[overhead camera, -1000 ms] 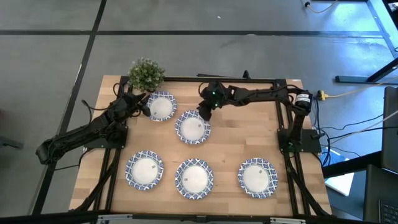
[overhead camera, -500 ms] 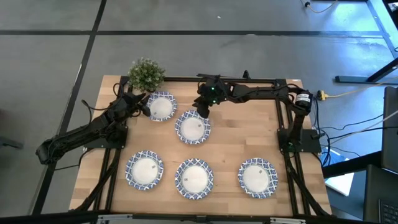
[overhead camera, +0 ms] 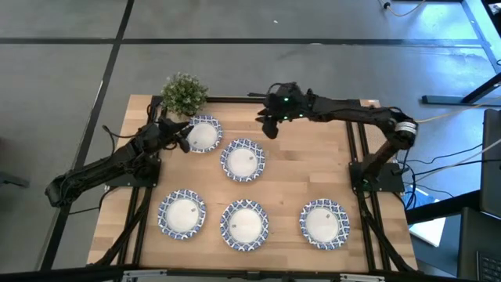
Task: Nest bowls inside each other
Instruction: Stack the white patterned bowl on top of the top right white patterned bowl
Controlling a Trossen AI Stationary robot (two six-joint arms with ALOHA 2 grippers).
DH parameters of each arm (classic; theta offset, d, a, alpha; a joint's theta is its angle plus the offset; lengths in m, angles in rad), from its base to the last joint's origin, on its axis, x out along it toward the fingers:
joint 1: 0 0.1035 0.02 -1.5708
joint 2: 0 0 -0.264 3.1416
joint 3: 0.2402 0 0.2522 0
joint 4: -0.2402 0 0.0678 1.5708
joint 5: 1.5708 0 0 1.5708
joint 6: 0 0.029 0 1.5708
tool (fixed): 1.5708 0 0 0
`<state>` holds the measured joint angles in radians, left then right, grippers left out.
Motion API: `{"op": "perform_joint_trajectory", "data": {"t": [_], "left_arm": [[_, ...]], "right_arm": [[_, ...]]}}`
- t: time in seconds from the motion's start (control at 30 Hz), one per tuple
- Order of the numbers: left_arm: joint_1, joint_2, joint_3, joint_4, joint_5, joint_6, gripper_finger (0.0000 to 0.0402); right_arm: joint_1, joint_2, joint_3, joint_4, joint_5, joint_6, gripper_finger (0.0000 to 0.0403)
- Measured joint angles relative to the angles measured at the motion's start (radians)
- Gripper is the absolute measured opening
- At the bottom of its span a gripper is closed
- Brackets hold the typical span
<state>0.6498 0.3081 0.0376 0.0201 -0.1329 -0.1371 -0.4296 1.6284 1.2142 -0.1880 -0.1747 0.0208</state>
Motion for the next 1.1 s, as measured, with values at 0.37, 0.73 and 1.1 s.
{"op": "perform_joint_trajectory", "data": {"t": [0.37,0.73,1.1], "left_arm": [[0.048,0.063,0.213,-0.307,-0.060,0.063,0.0115],[0.091,0.251,0.214,-0.328,0.016,-0.068,0.0115],[0.200,0.380,0.352,-0.434,-0.025,-0.091,0.0118]], "right_arm": [[-0.032,-0.311,-0.327,0.137,0.100,0.041,0.0129],[-0.032,-0.487,-0.531,0.237,0.103,0.128,0.0129],[-0.032,-0.506,-0.531,0.244,0.103,0.109,0.0129]]}}
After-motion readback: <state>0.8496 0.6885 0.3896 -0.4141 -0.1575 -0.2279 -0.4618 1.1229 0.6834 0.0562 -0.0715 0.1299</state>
